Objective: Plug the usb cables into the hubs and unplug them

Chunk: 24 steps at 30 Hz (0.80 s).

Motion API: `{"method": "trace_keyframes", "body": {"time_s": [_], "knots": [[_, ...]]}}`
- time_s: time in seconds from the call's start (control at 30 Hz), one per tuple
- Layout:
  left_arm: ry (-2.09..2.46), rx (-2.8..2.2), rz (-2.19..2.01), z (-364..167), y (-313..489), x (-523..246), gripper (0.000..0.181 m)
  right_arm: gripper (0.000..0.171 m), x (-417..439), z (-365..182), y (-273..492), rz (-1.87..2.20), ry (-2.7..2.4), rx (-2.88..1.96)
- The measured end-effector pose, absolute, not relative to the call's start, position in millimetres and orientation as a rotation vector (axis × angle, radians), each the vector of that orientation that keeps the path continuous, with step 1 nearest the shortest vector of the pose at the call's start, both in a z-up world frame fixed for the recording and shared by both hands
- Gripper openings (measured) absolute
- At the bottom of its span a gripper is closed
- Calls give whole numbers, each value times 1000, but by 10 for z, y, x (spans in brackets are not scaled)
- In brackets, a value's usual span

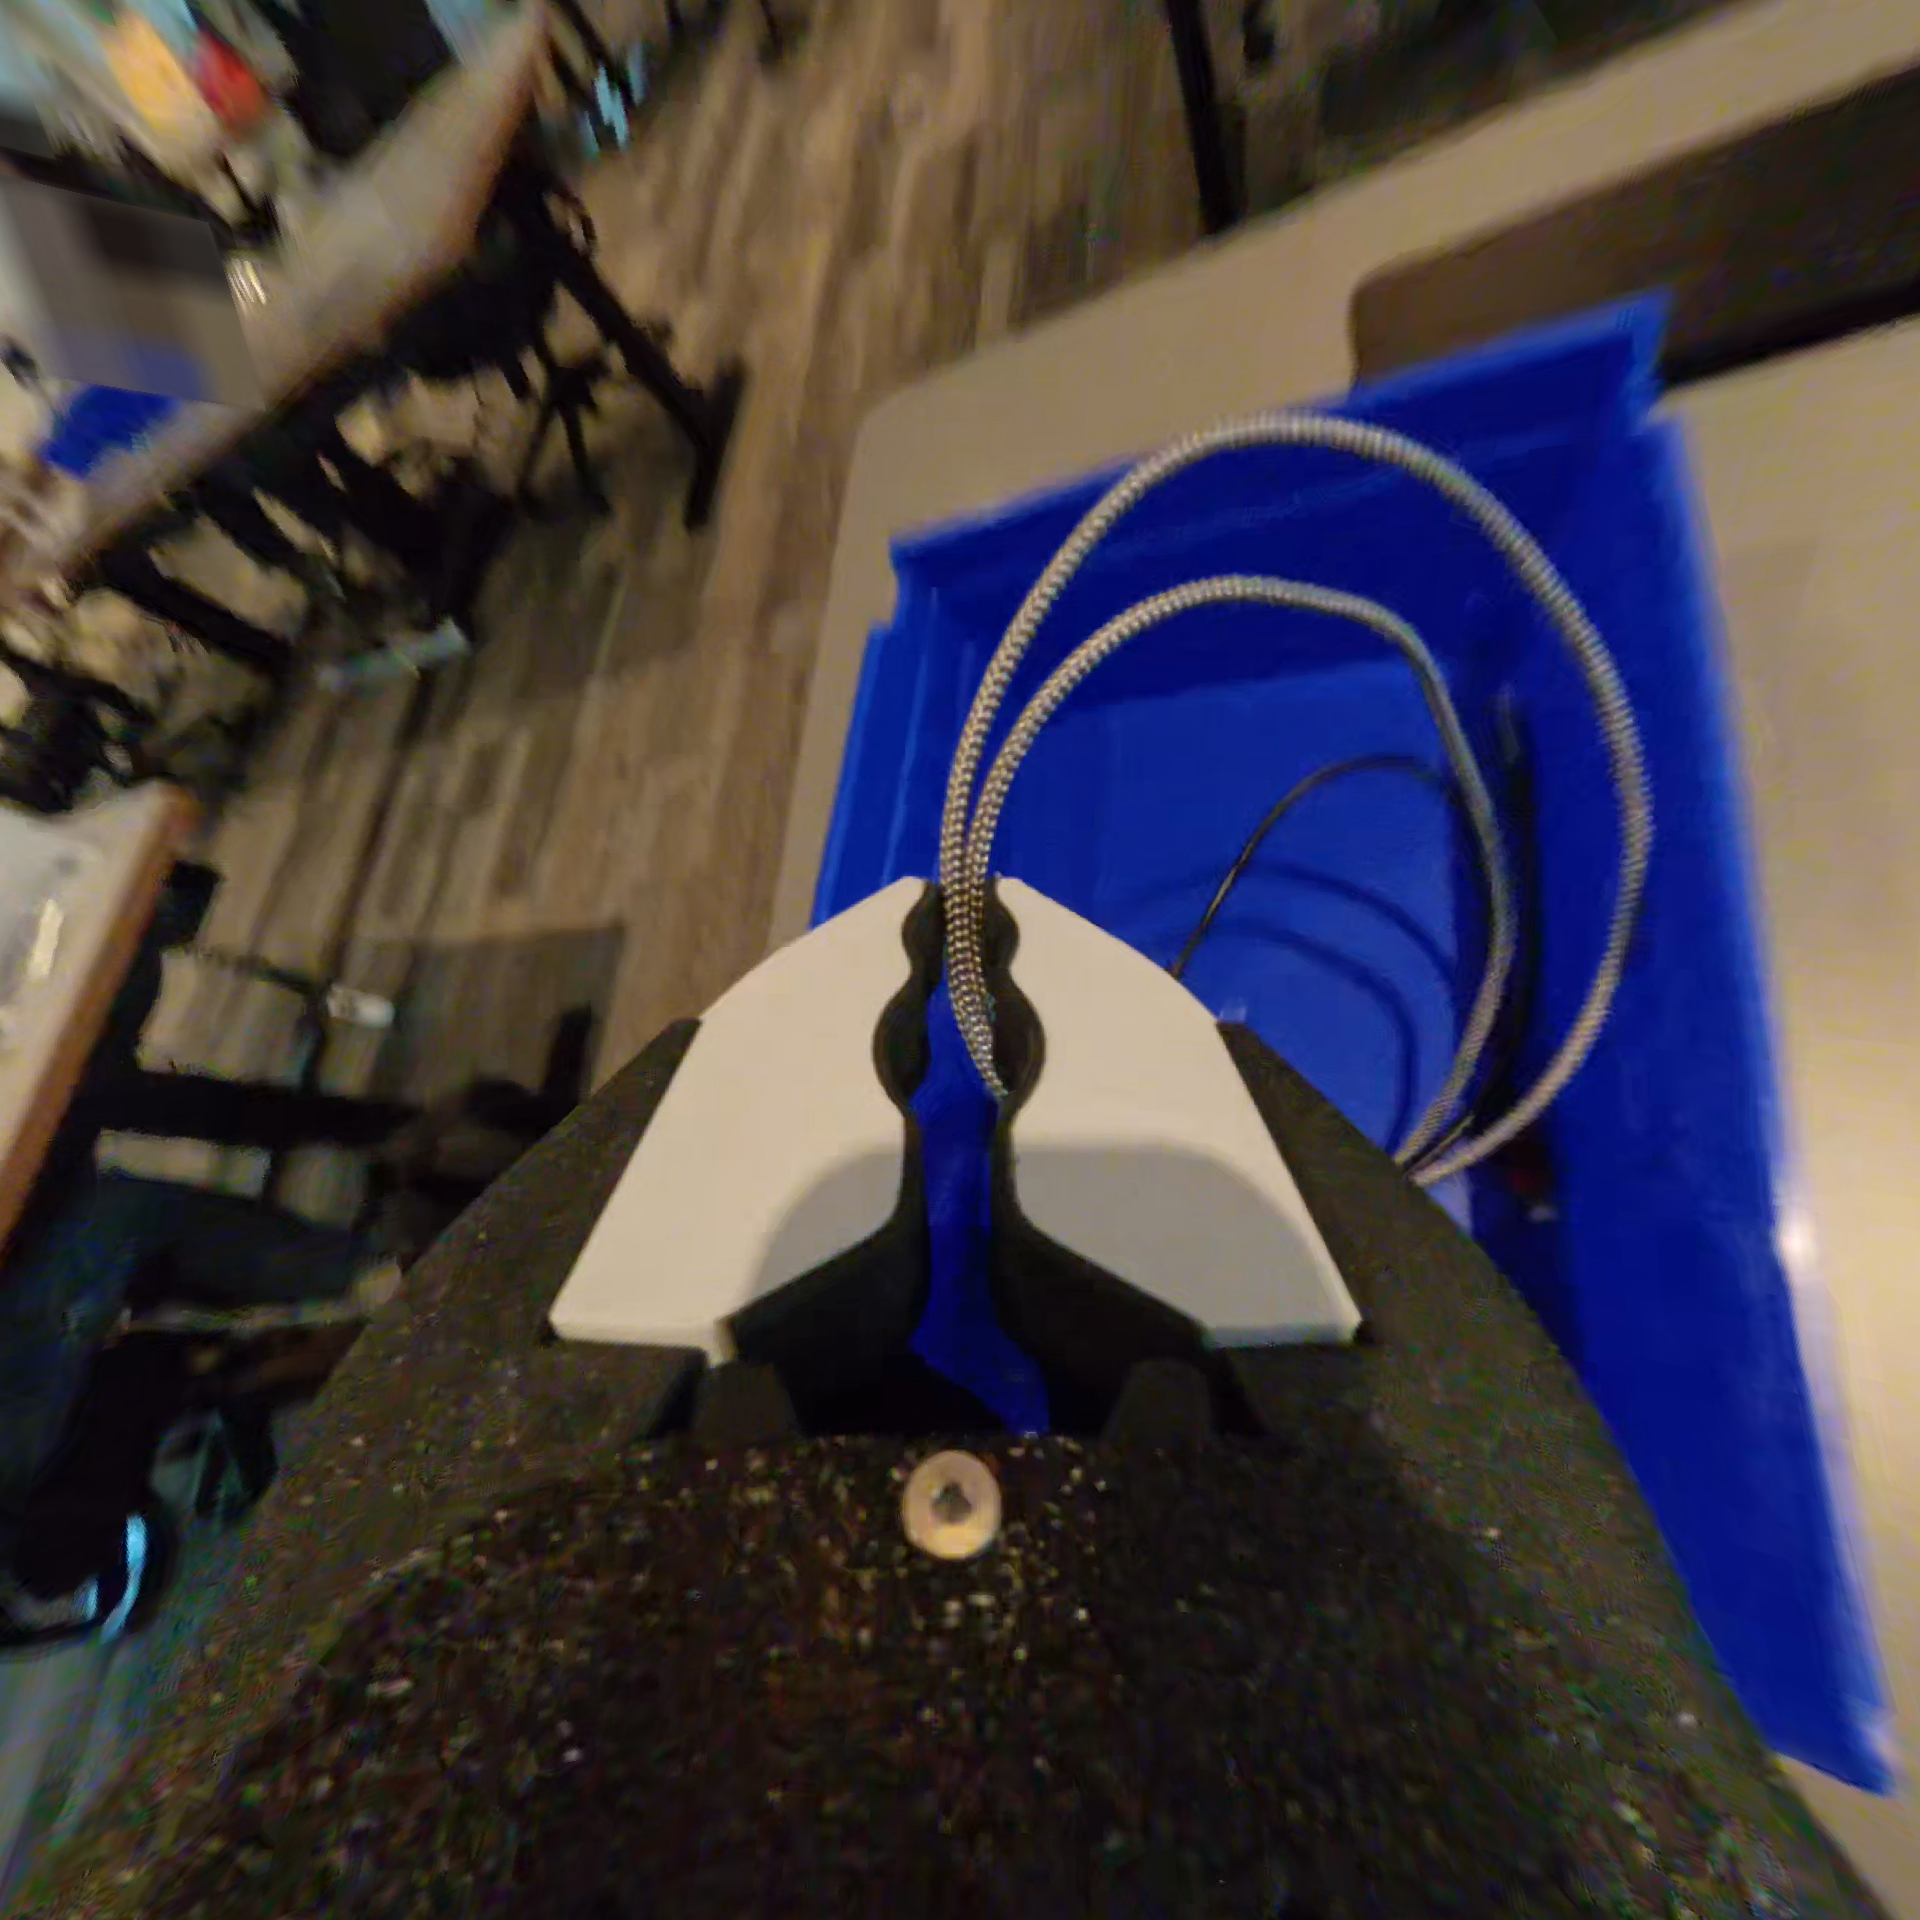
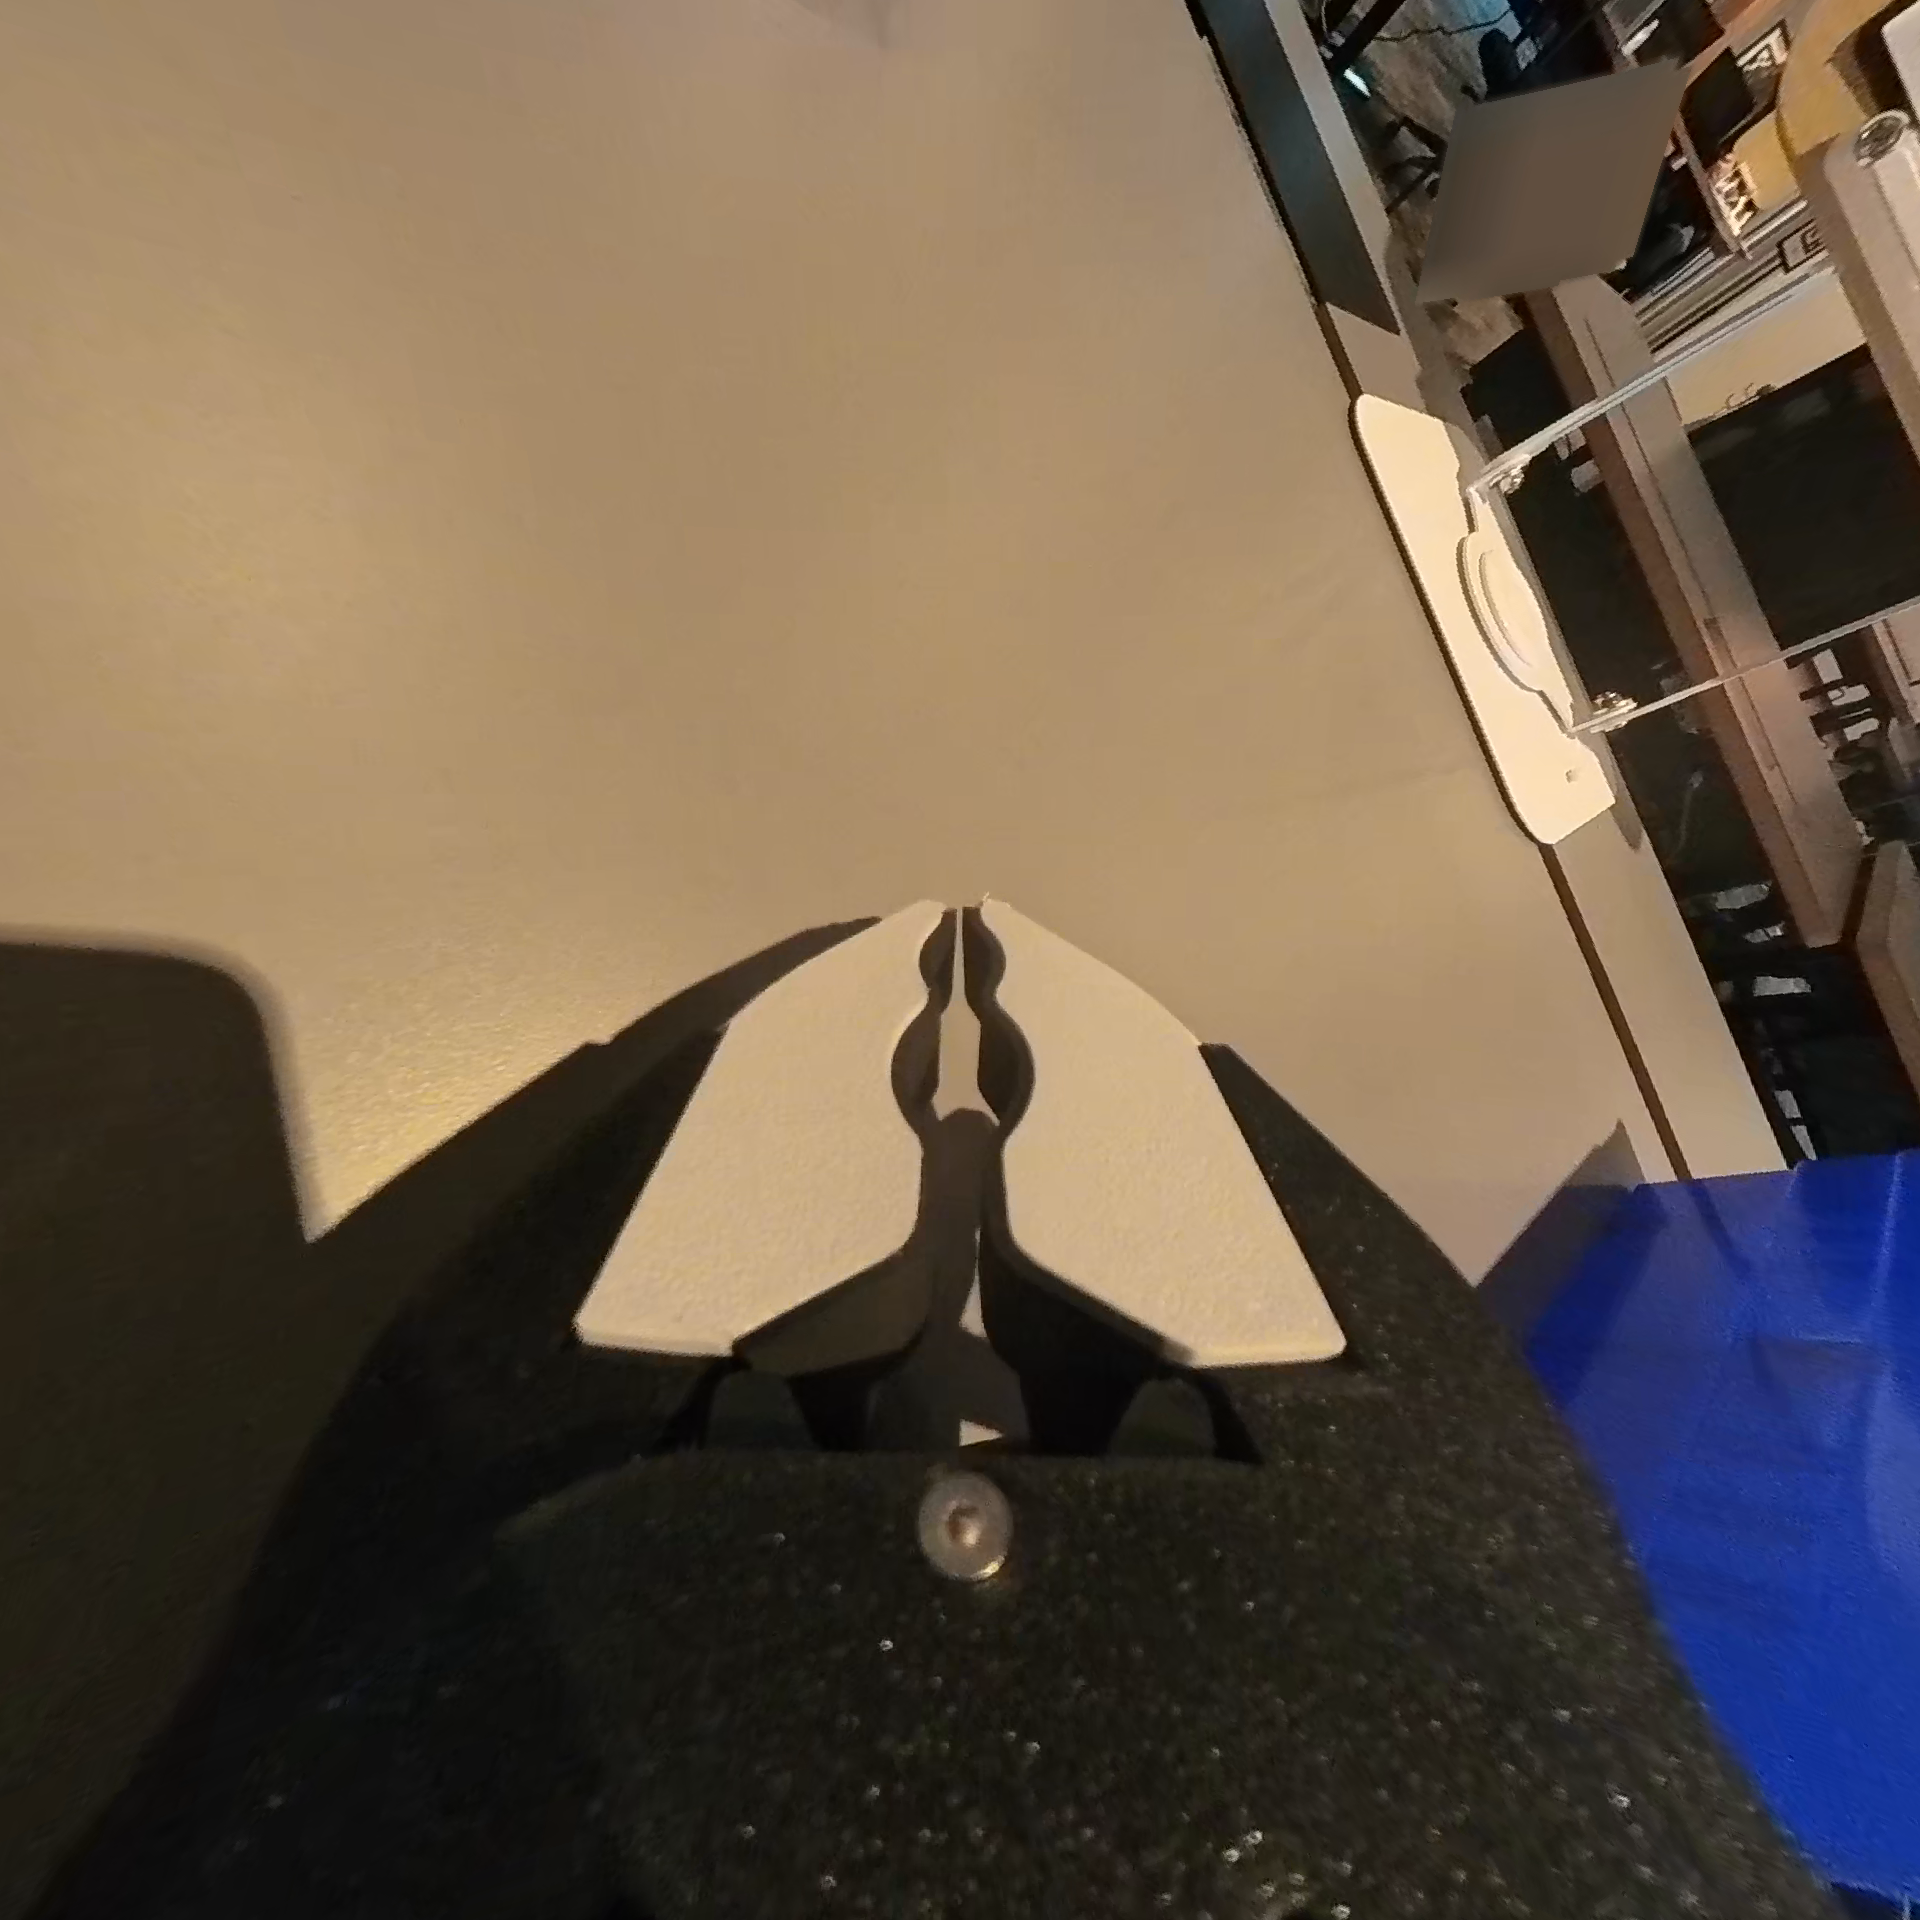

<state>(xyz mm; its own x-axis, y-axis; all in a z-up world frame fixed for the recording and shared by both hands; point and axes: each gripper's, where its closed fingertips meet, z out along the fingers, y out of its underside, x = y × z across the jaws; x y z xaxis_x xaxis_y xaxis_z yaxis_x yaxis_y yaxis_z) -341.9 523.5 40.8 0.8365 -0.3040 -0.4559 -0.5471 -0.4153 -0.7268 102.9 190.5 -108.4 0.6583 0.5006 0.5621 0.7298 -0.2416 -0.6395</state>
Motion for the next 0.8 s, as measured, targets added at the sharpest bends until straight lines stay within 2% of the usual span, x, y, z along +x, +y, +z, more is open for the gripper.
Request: {"method": "trace_keyframes", "body": {"time_s": [0.3, 0.43, 0.57, 0.8], "knots": [[636, -1401, 213, 2003, 4453, -2682, 6, 1, 1029, -1084, 1904, -308, -971, -1901], [762, -1238, 40, 2368, 3907, -2158, 7, 1, 1031, -1083, 1906, -307, -969, -1902], [959, -1241, -183, 2123, 3548, -1523, 6, 3, 1033, -1046, 1902, -295, -949, -1886], [1456, -1467, -594, 763, 2928, -376, 6, 4, 1112, -883, 1918, -143, -789, -1868]]}}
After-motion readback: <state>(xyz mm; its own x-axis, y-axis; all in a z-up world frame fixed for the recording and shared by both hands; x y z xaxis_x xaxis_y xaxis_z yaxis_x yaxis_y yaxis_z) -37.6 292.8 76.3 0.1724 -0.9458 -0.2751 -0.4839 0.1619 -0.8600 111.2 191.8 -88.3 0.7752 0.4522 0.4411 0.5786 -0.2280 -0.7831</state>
